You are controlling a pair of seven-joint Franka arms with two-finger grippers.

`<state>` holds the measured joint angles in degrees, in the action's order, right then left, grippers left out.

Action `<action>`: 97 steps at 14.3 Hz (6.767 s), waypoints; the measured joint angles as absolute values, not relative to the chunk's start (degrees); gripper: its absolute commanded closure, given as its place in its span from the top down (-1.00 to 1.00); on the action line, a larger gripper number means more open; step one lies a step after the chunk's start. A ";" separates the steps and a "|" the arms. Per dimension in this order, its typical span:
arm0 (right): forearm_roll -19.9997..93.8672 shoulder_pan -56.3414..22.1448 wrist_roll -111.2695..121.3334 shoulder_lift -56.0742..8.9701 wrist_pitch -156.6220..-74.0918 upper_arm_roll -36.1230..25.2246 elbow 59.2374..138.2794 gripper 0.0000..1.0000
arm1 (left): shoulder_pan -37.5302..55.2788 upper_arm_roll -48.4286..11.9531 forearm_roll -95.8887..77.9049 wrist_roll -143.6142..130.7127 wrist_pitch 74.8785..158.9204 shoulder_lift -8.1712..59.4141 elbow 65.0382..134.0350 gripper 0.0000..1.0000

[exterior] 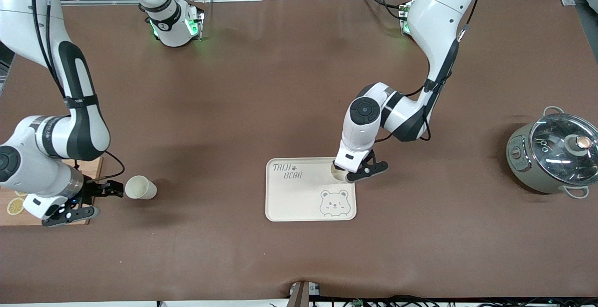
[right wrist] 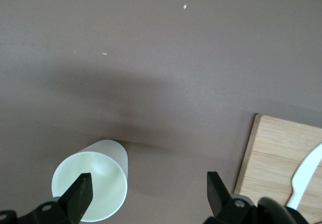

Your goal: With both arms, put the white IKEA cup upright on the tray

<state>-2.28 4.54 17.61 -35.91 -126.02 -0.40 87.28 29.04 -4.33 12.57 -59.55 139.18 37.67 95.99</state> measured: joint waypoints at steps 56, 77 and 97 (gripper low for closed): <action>5.64 -18.81 -28.25 -38.62 -122.60 2.43 78.75 -1.00 | -1.64 -3.36 3.34 -0.66 110.51 16.46 90.74 1.00; 5.59 -30.95 -40.13 -53.17 -137.62 1.51 71.06 -0.97 | 4.72 -1.20 -6.54 3.49 93.45 1.00 90.41 1.00; 5.23 -19.65 -26.43 -20.49 -86.73 -0.09 67.03 1.00 | 4.21 -5.67 0.60 3.48 93.05 3.28 91.60 1.00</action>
<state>5.23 -19.65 -26.43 -20.49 -86.73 -0.09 67.03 4.21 -5.67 0.60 3.48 93.05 3.28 91.60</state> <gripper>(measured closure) 0.000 0.000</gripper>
